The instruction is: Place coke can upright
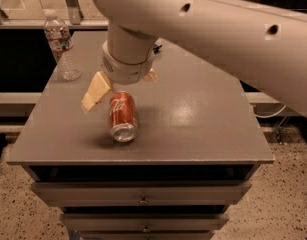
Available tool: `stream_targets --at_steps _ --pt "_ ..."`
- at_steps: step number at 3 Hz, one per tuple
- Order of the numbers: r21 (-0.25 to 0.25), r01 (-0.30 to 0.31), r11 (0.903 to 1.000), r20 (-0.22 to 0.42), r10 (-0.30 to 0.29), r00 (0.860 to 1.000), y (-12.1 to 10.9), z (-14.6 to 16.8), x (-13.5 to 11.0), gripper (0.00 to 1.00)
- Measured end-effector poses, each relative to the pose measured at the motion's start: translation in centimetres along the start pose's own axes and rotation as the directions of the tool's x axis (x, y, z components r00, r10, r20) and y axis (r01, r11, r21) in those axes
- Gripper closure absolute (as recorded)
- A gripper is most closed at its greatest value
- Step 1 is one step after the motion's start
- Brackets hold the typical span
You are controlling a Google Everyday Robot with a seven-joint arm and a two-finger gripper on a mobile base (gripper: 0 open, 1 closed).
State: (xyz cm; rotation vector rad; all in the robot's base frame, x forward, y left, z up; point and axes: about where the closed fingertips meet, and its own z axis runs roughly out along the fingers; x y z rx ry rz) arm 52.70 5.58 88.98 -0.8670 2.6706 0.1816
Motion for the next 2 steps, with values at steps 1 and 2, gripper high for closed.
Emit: stream_targets --at_steps 1,2 --pt "0.041 -0.141 0.9892 0.000 0.141 0.990 0.2 1.6 -0.1 0.00" --pt "0.085 -0.266 0.9602 0.010 0.266 0.964 0.2 2.9 0.0 0.00"
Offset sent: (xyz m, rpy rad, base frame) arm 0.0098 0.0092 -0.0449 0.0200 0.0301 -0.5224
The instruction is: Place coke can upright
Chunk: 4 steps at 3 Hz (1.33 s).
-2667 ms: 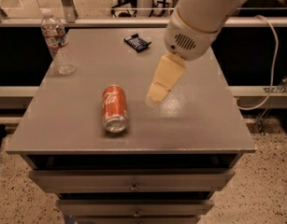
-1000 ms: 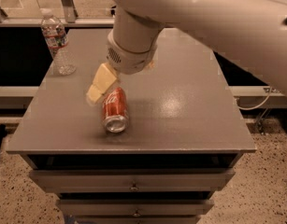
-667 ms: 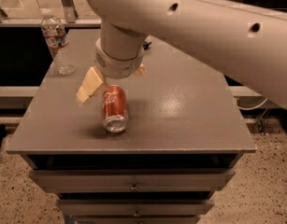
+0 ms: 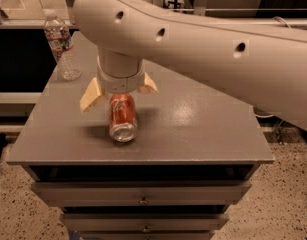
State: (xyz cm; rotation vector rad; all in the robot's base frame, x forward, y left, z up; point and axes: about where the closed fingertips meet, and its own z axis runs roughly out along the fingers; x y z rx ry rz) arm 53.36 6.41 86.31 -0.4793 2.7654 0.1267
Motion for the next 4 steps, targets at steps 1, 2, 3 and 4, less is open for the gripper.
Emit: stream_targets --at_steps 1,2,3,4 --pt "0.061 -0.136 0.9888 -0.006 0.137 0.991 -0.19 1.58 0.08 0.02" --pt "0.097 -0.183 0.9783 -0.014 0.185 0.983 -0.40 2.12 0.11 0.23" --pt "0.116 -0.197 0.9736 -0.028 0.201 0.979 -0.59 2.34 0.00 0.47" --pt "0.106 -0.173 0.9792 -0.010 0.175 0.985 -1.17 1.65 -0.74 0.70"
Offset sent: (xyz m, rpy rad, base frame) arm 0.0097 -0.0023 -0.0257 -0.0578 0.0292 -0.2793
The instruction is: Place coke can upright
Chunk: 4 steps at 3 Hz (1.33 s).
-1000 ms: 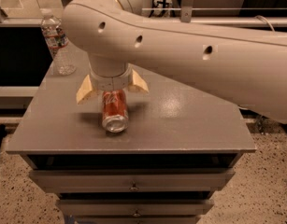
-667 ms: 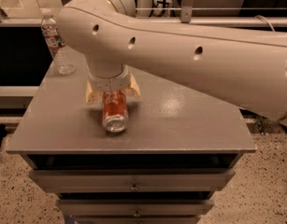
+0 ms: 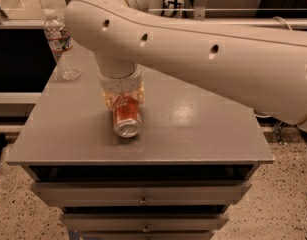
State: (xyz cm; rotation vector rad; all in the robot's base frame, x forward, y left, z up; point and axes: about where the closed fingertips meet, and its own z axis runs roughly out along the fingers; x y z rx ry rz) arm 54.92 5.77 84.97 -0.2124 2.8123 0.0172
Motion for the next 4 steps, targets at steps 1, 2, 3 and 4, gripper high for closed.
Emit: stream_targets --at_steps 1,2,3,4 --pt "-0.027 0.086 0.9959 0.101 -0.083 0.991 -1.1 -2.0 -1.6 0.93" --pt "-0.079 0.202 0.9762 0.247 -0.177 0.953 -2.3 -4.4 -2.9 1.00" --pt "-0.144 0.282 0.9486 0.377 -0.211 0.902 -3.1 -6.1 -4.2 1.00" --pt "-0.251 0.324 0.9120 0.515 -0.158 0.843 -3.4 -8.4 -5.7 1.00"
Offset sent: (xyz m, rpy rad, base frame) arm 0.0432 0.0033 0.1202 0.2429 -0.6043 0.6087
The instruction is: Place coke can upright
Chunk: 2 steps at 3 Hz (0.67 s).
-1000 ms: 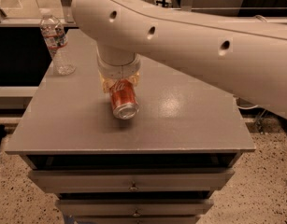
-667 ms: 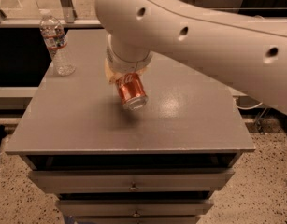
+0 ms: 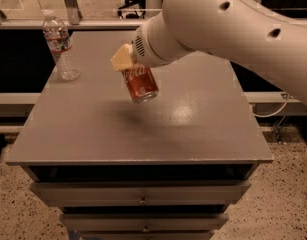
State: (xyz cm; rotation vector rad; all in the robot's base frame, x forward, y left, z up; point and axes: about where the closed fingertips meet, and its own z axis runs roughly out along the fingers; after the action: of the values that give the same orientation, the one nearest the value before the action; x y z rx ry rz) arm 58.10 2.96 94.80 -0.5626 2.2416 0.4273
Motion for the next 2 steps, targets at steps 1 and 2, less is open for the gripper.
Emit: stream_targets --at_steps 1,2 --pt "-0.129 -0.024 0.9913 0.143 0.043 0.989 0.3 -1.5 -3.3 1.00" --pt "-0.191 0.009 0.9816 0.178 0.025 0.984 1.9 -2.5 -3.6 1.00"
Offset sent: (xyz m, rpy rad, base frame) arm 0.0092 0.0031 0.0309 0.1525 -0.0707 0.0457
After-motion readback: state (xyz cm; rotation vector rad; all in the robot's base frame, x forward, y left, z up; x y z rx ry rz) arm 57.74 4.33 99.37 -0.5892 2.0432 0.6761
